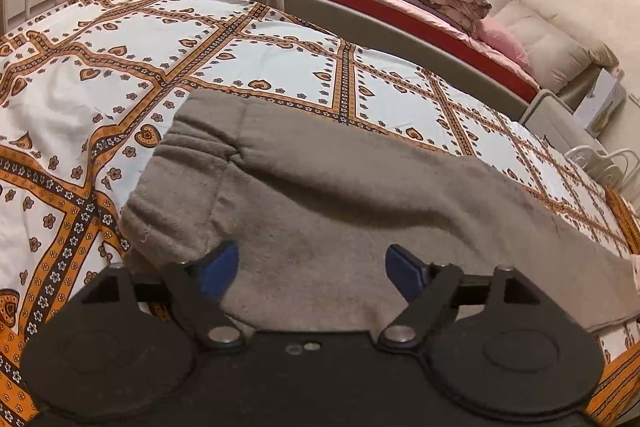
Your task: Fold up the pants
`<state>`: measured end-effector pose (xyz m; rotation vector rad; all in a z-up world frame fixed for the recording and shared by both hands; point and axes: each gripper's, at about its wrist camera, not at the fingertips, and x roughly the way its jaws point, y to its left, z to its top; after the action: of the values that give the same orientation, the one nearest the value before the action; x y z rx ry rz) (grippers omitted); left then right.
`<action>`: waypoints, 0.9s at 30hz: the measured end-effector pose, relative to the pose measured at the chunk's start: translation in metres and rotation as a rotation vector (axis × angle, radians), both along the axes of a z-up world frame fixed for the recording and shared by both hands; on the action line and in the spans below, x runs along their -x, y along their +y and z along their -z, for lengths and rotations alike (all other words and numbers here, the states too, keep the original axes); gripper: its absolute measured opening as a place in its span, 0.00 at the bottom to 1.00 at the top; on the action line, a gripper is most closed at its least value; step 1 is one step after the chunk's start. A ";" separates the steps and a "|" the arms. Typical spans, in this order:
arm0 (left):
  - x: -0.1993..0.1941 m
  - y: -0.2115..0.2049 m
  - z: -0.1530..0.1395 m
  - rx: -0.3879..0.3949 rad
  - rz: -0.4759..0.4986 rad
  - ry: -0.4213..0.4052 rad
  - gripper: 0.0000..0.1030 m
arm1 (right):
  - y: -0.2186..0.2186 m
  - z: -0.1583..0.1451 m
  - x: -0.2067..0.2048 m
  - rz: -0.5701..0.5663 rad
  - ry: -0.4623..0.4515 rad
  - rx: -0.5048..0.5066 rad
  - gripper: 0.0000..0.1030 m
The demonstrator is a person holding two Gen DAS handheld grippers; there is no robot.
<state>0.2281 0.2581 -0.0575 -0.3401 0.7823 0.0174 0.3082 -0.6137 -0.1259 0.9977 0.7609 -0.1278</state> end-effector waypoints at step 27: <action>0.003 0.001 0.000 0.001 0.011 -0.002 0.73 | 0.005 -0.015 0.002 0.029 -0.087 0.070 0.08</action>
<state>0.2249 0.2589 -0.0575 -0.3368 0.7819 0.0063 0.3066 -0.6083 -0.1109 0.9417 0.6584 -0.1342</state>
